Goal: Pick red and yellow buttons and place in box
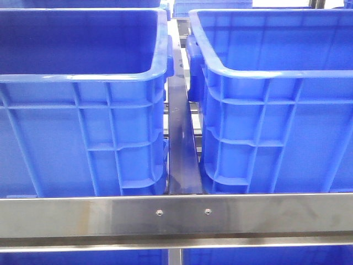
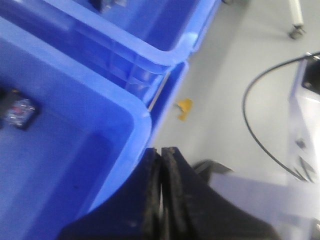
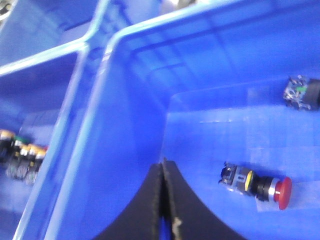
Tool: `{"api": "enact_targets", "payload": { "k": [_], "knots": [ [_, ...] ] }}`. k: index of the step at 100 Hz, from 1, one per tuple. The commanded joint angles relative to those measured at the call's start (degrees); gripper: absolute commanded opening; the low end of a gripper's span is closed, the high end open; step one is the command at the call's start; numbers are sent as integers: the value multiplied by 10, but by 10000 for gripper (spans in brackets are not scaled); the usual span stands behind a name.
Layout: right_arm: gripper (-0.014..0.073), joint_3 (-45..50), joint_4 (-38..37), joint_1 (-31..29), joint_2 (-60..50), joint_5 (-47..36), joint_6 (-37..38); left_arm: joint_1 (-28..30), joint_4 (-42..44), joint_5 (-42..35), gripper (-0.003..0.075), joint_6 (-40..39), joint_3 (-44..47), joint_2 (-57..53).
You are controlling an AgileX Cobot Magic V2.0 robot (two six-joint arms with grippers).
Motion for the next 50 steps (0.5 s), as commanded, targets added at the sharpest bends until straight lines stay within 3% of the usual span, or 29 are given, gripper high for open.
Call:
{"api": "enact_targets", "payload": {
  "k": [1,27,50],
  "knots": [
    [-58,18,28,6,-66,-3,-31,-3,-17,-65,-20,-7,15,-48],
    [-58,112,28,65,-180,-20,-59,-3,-17,-211,-20,-17,125,-163],
    [-58,177,28,109,-301,-71,-59,-3,-21,-290,-20,-17,243,-283]
  ]
}}
